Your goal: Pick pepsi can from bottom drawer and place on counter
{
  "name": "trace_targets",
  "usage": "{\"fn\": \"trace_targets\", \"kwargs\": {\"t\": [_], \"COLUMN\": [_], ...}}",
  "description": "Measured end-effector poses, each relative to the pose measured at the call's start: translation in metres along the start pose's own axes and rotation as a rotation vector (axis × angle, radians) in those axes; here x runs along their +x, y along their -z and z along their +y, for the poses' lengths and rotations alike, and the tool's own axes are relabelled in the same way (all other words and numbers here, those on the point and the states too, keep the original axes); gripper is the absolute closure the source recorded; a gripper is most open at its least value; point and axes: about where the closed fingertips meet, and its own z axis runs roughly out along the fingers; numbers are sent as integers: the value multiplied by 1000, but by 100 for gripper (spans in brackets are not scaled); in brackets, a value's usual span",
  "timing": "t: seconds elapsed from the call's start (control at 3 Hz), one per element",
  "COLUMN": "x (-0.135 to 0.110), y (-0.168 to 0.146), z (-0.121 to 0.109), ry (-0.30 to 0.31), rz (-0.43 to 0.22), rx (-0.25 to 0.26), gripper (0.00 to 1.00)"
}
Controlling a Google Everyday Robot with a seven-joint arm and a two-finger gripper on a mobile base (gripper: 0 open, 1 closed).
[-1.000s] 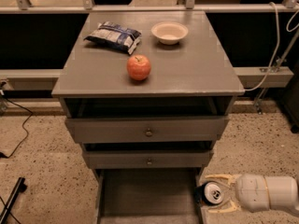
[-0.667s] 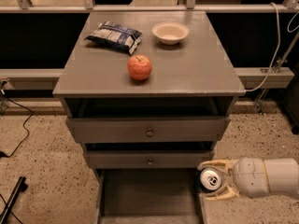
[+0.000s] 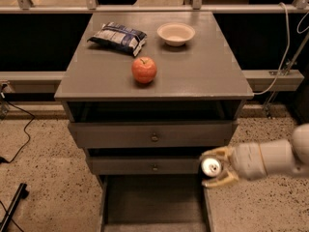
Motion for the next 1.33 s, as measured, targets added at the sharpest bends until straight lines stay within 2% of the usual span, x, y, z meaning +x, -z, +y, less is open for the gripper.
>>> {"fn": "trace_targets", "kwargs": {"t": [0.33,0.67,1.33], "x": [-22,-82,-82], "y": [1,29,29], "z": [-66,-164,-164], "ry": [-46,-112,-112], "rz": [53,133,133], "rx": [5,-13,-13], "gripper": [100,100,100]}}
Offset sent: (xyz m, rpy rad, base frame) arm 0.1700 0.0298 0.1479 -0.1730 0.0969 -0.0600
